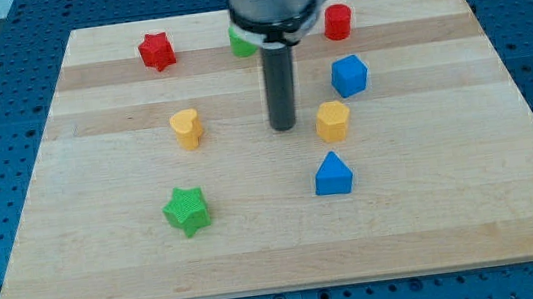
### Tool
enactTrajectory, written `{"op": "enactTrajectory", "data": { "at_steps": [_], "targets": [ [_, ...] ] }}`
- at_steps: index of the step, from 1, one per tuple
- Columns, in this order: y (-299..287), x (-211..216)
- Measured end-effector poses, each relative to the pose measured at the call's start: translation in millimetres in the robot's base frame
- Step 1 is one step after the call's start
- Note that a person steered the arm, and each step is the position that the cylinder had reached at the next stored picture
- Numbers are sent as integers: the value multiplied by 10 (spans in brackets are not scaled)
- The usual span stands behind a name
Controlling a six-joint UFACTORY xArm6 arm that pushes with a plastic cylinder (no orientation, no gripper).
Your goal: Point at yellow hexagon
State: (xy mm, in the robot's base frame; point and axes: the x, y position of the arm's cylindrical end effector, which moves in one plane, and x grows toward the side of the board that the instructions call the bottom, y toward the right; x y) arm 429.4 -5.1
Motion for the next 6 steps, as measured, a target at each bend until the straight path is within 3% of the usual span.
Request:
{"op": "enactTrajectory", "data": {
  "at_steps": [4, 6],
  "targets": [
    [-771, 290],
    [-1652, 290]
  ]
}}
